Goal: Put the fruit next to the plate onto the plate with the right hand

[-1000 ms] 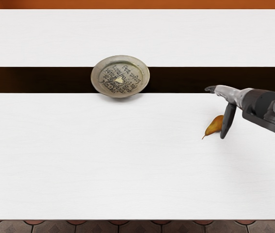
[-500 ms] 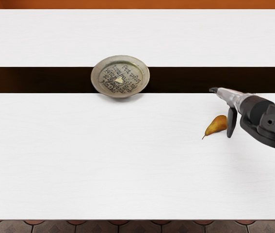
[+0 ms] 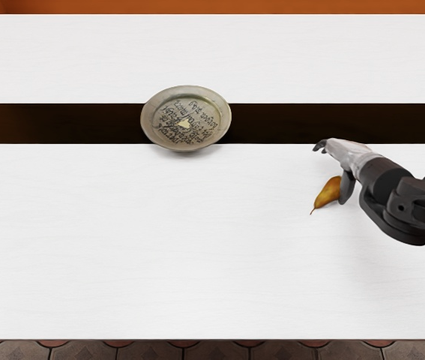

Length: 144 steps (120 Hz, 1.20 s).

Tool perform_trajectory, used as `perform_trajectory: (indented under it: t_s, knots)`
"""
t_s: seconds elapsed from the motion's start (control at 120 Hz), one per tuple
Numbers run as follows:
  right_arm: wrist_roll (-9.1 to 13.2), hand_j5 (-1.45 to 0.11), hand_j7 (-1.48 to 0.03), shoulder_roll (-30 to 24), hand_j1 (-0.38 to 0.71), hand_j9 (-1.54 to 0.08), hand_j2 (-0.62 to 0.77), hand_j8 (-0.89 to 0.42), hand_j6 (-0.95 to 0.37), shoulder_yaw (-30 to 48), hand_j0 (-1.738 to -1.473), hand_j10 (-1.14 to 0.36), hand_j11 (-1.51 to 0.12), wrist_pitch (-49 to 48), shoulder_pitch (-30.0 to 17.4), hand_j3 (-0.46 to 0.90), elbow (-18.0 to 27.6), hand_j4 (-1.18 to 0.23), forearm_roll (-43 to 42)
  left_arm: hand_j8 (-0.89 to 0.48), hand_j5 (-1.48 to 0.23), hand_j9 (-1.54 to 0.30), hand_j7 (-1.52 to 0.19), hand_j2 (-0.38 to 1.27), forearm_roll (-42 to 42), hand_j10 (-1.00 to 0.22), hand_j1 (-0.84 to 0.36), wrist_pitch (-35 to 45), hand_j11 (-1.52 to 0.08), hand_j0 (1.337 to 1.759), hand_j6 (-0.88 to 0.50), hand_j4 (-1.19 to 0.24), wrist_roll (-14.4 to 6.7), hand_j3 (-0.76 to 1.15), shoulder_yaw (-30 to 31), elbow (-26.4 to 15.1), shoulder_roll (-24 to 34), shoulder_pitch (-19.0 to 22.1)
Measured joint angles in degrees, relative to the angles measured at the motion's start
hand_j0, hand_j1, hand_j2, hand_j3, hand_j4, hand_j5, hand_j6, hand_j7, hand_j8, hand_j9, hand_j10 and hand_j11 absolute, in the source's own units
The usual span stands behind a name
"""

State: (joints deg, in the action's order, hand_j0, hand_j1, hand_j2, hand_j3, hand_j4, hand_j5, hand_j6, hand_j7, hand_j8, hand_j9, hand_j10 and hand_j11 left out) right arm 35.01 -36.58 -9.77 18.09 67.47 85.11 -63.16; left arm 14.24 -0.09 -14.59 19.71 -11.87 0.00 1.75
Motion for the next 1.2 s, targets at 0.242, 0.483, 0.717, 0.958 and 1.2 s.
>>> perform_trajectory:
  t_s: [0.242,0.483,0.717,0.958,1.2]
  knots:
    - [0.0,-0.40,-0.40,-2.3,0.01,-0.40,-0.05,-0.31,-0.31,-0.1,-1.658,-0.31,-0.40,-0.4,0.1,0.00,2.5,-0.31,0.5,0.00,0.00,0.00,0.00,0.00,0.0,0.00,0.35,0.0,0.00,1.658,0.00,0.00,0.0,0.00,0.0,0.0,0.0,0.0]
    - [0.0,-0.50,-0.50,-2.6,0.11,-0.50,-0.07,-0.39,-0.39,-0.1,-1.658,-0.39,-0.50,-1.2,0.1,0.00,3.0,-0.39,0.6,0.00,0.00,0.00,0.00,0.00,0.0,0.00,0.35,0.0,0.00,1.658,0.00,0.00,0.0,0.00,0.1,0.0,0.0,0.0]
    - [0.0,-0.56,-0.56,-2.5,0.16,-0.56,-0.08,-0.43,-0.43,-0.9,-1.658,-0.43,-0.56,-1.3,0.0,0.00,3.2,-0.43,0.6,0.00,0.00,0.00,0.00,0.00,0.0,0.00,0.35,0.0,0.00,1.658,0.00,0.00,0.0,0.00,0.1,0.0,0.0,0.0]
    - [0.0,-0.61,-0.61,-2.4,0.22,-0.61,-0.11,-0.47,-0.47,-1.4,-1.657,-0.47,-0.61,-1.3,0.0,0.00,3.2,-0.47,0.6,0.00,0.00,0.00,0.00,0.00,0.0,0.00,0.35,0.0,0.00,1.658,0.00,0.00,0.0,0.00,0.1,0.0,0.0,0.0]
    - [0.1,-0.68,-0.67,-2.3,0.25,-0.68,-0.10,-0.43,-0.50,-1.5,-1.654,-0.51,-0.68,-1.5,-0.1,0.00,3.1,-0.51,0.5,0.00,0.00,0.00,0.00,0.00,0.0,0.00,0.35,0.0,0.00,1.658,0.00,0.00,0.0,0.00,0.0,0.0,0.0,0.0]
